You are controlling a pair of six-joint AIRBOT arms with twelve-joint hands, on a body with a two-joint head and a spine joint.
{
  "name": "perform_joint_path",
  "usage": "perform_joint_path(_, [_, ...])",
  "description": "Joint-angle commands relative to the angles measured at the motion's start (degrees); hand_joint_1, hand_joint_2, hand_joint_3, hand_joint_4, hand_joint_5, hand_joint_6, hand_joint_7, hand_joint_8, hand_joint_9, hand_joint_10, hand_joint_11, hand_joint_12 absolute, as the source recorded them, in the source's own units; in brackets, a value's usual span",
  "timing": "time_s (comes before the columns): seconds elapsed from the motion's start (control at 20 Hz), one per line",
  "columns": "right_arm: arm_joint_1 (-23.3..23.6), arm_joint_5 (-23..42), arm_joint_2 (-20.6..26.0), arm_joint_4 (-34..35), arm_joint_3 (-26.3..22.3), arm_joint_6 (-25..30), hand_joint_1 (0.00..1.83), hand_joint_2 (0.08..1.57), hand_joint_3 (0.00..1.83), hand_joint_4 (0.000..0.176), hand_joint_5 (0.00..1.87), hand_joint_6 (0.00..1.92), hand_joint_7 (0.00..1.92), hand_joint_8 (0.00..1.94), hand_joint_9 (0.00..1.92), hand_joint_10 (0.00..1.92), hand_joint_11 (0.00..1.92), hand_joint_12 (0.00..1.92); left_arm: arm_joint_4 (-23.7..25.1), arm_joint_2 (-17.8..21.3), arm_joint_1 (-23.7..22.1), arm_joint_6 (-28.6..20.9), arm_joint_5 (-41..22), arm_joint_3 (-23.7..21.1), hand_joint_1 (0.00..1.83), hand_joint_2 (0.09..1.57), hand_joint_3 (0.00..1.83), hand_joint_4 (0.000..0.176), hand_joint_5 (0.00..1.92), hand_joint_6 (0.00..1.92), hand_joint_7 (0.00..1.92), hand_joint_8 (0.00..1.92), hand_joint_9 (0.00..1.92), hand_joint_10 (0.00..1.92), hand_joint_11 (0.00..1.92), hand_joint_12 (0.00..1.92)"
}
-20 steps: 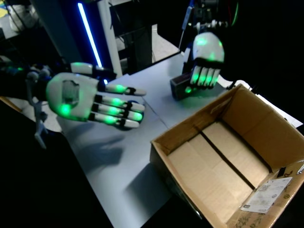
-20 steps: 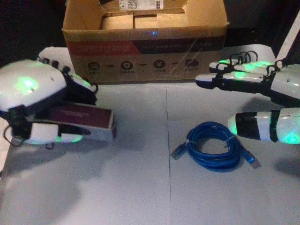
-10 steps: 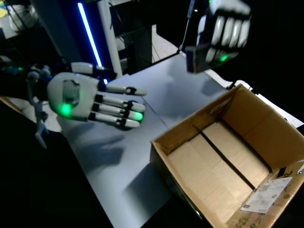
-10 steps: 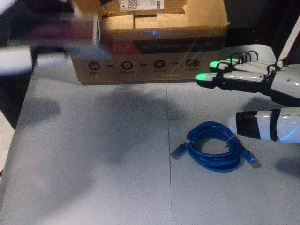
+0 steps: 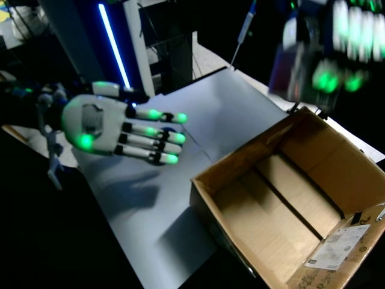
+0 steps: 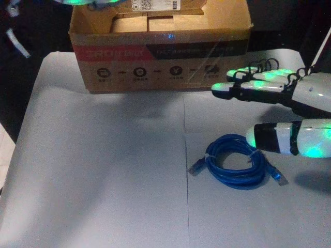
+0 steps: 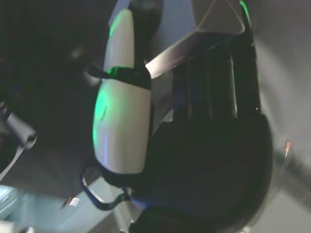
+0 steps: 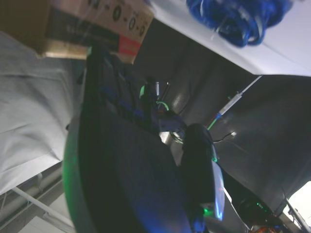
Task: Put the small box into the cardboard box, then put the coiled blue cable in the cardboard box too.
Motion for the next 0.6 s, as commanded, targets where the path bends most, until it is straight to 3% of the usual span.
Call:
perform_joint_path(0.0, [0.9,6.7,-0.2,1.2,0.1,0.2,0.00,1.33,0.00,0.176,0.15,0.01,0.06,0.01,0.03,0.01,0.00,0.00,-0.9,-0.8,-0.9,0.0,-3.6,0.9,1.22,1.13,0.00,0.000,0.89,1.03,1.01,1.05,1.00,0.76,0.73,1.44])
perform_joint_path(0.05, [0.9,6.7,-0.2,1.2,0.1,0.2,0.00,1.33,0.00,0.176,0.14,0.00,0.06,0.01,0.04,0.01,0.00,0.00,-1.3,-2.7,-1.1,0.0,-1.2,3.1,1.35,1.14,0.00,0.000,0.86,1.13,0.95,1.01,0.88,1.25,0.56,1.38])
perform_joint_path(0.1, [0.9,6.7,-0.4,1.2,0.2,0.2,0.02,1.33,0.00,0.176,0.15,0.00,0.06,0.01,0.05,0.01,0.00,0.00,-1.3,-4.4,-1.3,0.0,0.5,4.9,1.23,1.15,0.00,0.014,0.91,1.07,0.91,1.14,0.77,1.04,0.47,1.46])
perform_joint_path(0.15, [0.9,6.8,-0.8,1.2,0.5,0.2,0.03,1.33,0.00,0.176,0.15,0.00,0.06,0.00,0.04,0.01,0.00,0.00,-1.4,-5.8,-1.6,0.0,2.0,6.7,1.18,1.17,0.00,0.033,0.84,1.15,0.87,1.21,0.72,0.88,0.38,1.46])
perform_joint_path(0.2, [0.9,6.8,-1.3,1.2,0.7,0.2,0.03,1.33,0.00,0.176,0.15,0.00,0.06,0.00,0.04,0.00,0.00,0.00,-1.7,-6.5,-1.7,0.0,2.7,7.5,1.10,1.05,0.00,0.000,0.76,0.26,0.74,0.45,0.70,0.64,0.40,1.23])
perform_joint_path(0.25, [0.9,6.9,-1.8,1.1,1.0,0.2,0.00,1.34,0.00,0.171,0.14,0.00,0.06,0.00,0.03,0.00,0.00,0.00,-1.7,-6.8,-2.0,0.0,2.9,7.7,0.90,0.97,0.00,0.111,0.49,0.01,0.53,0.03,0.52,0.13,0.24,0.93])
perform_joint_path(0.3, [0.9,6.9,-1.9,1.1,1.0,0.2,0.00,1.34,0.00,0.168,0.15,0.00,0.06,0.00,0.03,0.00,0.00,0.00,-1.7,-6.8,-2.3,0.0,3.1,7.7,0.76,0.91,0.00,0.169,0.27,0.00,0.24,0.00,0.23,0.00,0.01,0.58])
perform_joint_path(0.35, [0.9,7.0,-1.9,1.1,1.0,0.2,0.00,1.35,0.00,0.168,0.14,0.00,0.05,0.00,0.02,0.00,0.00,0.00,-1.3,-6.6,-2.8,0.0,3.0,7.6,0.69,0.90,0.00,0.176,0.18,0.00,0.12,0.00,0.12,0.00,0.00,0.34])
perform_joint_path(0.45, [0.8,7.0,-1.9,1.1,1.0,0.5,0.02,1.34,0.00,0.174,0.13,0.00,0.05,0.00,0.02,0.00,0.00,0.00,-1.0,-4.7,-2.9,0.2,1.5,5.9,0.56,0.92,0.00,0.176,0.02,0.00,0.00,0.00,0.00,0.00,0.00,0.03])
perform_joint_path(0.55, [0.8,7.0,-1.8,1.2,1.0,0.8,0.06,1.34,0.00,0.176,0.15,0.00,0.06,0.00,0.03,0.01,0.00,0.00,-1.0,-1.2,-2.9,2.0,-1.0,2.2,0.50,0.90,0.00,0.176,0.01,0.00,0.00,0.00,0.00,0.00,0.00,0.00])
